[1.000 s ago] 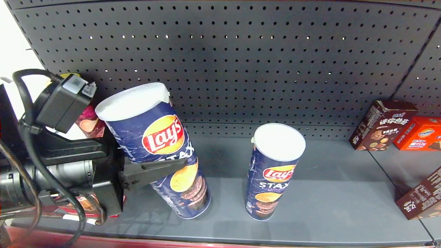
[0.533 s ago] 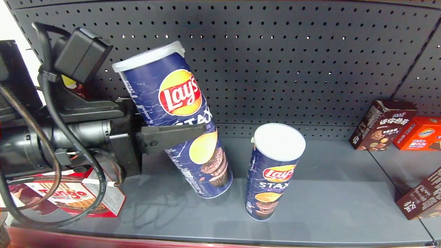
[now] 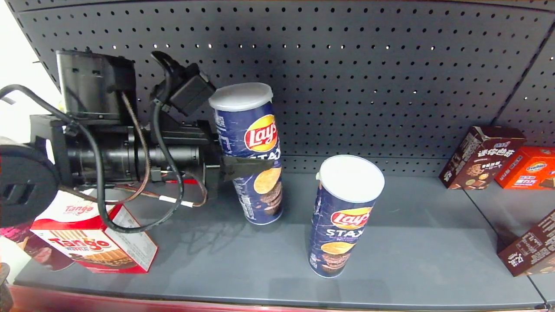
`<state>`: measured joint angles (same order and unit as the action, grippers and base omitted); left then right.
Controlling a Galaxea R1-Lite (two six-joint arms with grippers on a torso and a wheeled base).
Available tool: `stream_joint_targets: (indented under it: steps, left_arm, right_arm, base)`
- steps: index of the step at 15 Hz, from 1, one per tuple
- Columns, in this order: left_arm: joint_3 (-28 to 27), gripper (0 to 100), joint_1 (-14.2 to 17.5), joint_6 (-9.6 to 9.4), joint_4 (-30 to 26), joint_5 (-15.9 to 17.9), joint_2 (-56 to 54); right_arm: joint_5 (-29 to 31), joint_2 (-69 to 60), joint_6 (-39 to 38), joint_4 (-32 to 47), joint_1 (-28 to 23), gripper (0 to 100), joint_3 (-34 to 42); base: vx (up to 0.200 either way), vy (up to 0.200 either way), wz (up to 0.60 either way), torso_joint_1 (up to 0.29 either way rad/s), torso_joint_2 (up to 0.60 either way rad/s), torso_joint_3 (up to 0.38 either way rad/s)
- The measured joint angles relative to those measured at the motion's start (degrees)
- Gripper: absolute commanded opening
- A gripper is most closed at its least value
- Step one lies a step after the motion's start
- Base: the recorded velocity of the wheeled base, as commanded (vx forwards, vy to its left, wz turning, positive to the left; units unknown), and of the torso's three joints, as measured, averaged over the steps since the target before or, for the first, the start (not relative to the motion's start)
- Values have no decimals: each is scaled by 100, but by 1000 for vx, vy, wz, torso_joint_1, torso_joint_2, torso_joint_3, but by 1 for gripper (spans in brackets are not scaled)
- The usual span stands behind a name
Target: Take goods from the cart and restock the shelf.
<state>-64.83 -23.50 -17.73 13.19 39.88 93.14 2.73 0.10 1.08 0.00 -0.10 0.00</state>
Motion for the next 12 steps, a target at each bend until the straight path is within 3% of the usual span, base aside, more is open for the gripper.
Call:
stream_joint_targets:
  steps: [1, 3, 8, 12]
  left_arm:
    - [-315, 0, 16, -255, -213, 2, 199]
    - [-805, 0, 20, -414, -391, 22, 542]
    - [-1819, 0, -89, -468, -367, 93, 1397]
    - [-2271, 0, -240, -488, -340, 165, 1893]
  right_arm:
    - [-2, 0, -2, 0, 0, 100, 0]
    - [-2, 0, 0, 0, 2, 100, 0]
    - [-2, 0, -2, 0, 2, 100, 0]
    - [0, 0, 2, 0, -1, 100, 0]
  base:
    - [0, 0, 0, 0, 0, 0]
    - [0, 0, 0, 0, 0, 0]
    - [0, 0, 0, 0, 0, 0]
    - [0, 0, 0, 0, 0, 0]
